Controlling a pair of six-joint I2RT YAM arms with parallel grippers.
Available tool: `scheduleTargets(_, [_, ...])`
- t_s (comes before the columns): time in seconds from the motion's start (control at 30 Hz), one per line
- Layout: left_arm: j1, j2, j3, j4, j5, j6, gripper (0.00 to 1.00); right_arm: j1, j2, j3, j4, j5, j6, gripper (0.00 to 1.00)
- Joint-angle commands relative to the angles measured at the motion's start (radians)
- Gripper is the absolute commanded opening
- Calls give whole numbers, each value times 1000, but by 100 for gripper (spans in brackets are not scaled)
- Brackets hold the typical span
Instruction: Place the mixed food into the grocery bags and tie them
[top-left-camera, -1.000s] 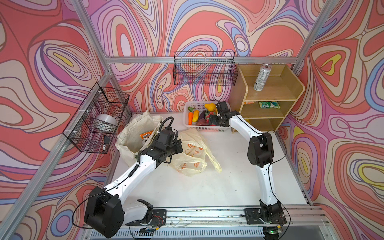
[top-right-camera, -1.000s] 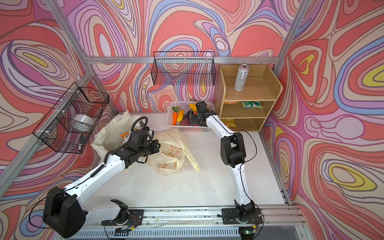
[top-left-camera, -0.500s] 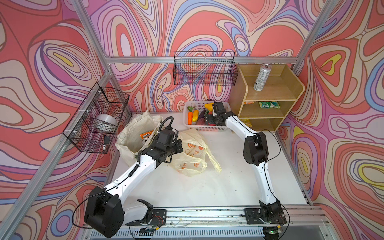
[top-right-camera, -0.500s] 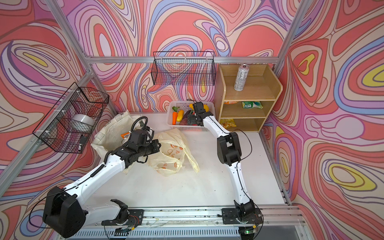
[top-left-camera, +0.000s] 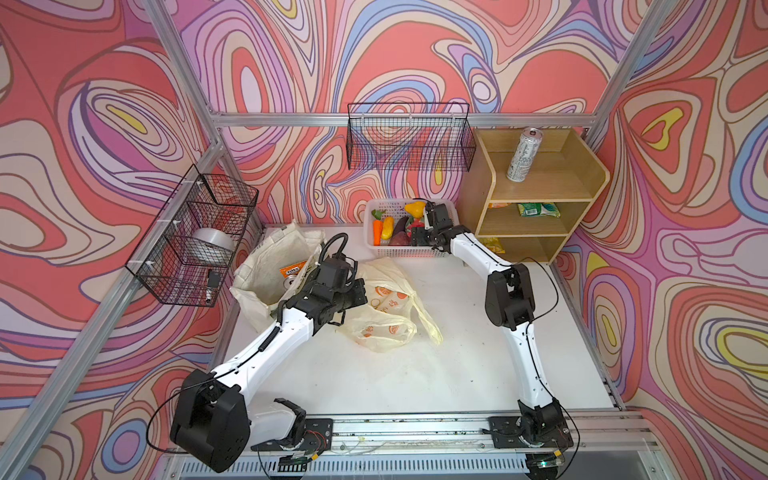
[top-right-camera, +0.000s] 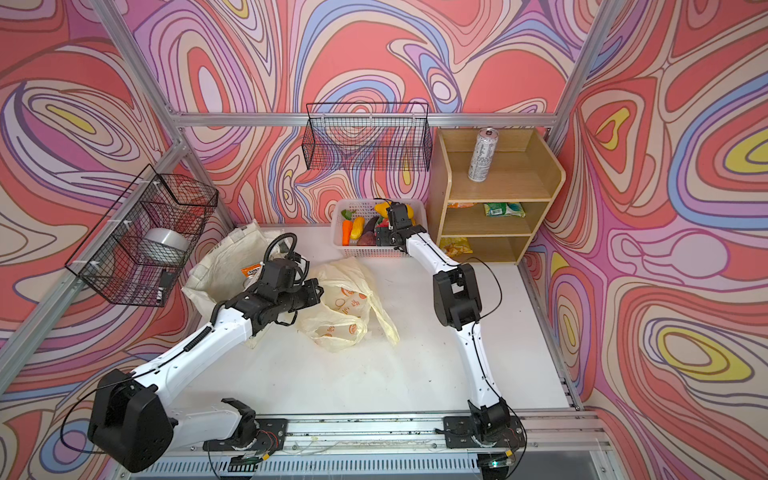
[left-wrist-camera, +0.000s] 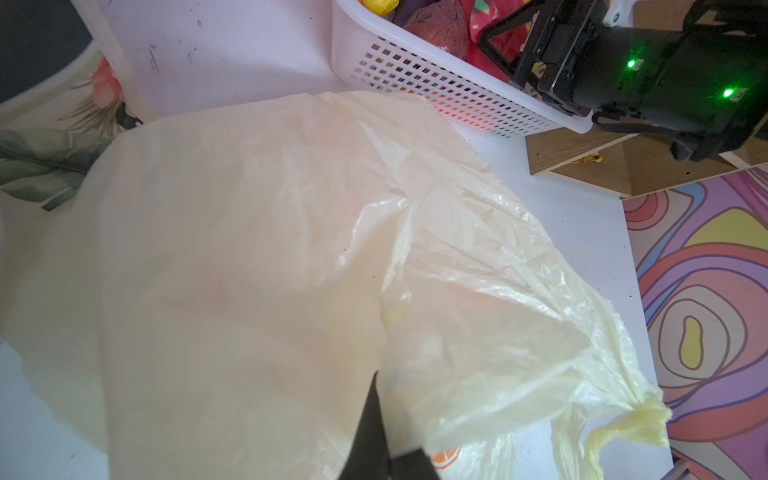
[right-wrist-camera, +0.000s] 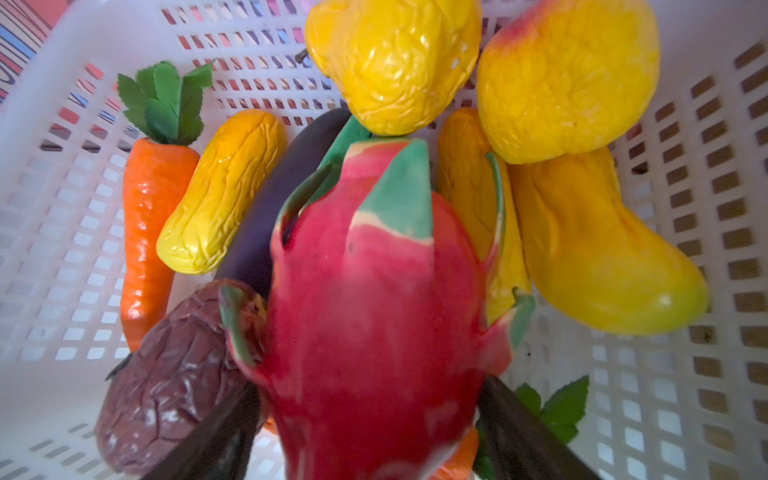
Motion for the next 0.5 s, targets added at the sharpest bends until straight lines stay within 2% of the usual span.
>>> scheduleTargets(0.0, [6, 1, 5, 5, 8, -12, 0, -4, -29, -59, 21, -55, 25, 72])
scheduleTargets(0.07, [7, 1, 5, 5, 10, -14, 0, -11, -59, -77, 43, -78, 39, 65])
scheduleTargets(0.13, [7, 2, 5, 4, 12, -15, 0, -15, -89, -95, 63, -93, 47, 64])
scheduleTargets(0.4, [7, -1, 3, 0, 11, -16, 0, -20, -185, -190, 99, -121, 57, 62])
scheduleTargets(0.47, [5, 0, 4, -1, 10, -15, 0, -22, -201, -222, 98, -133, 59, 68])
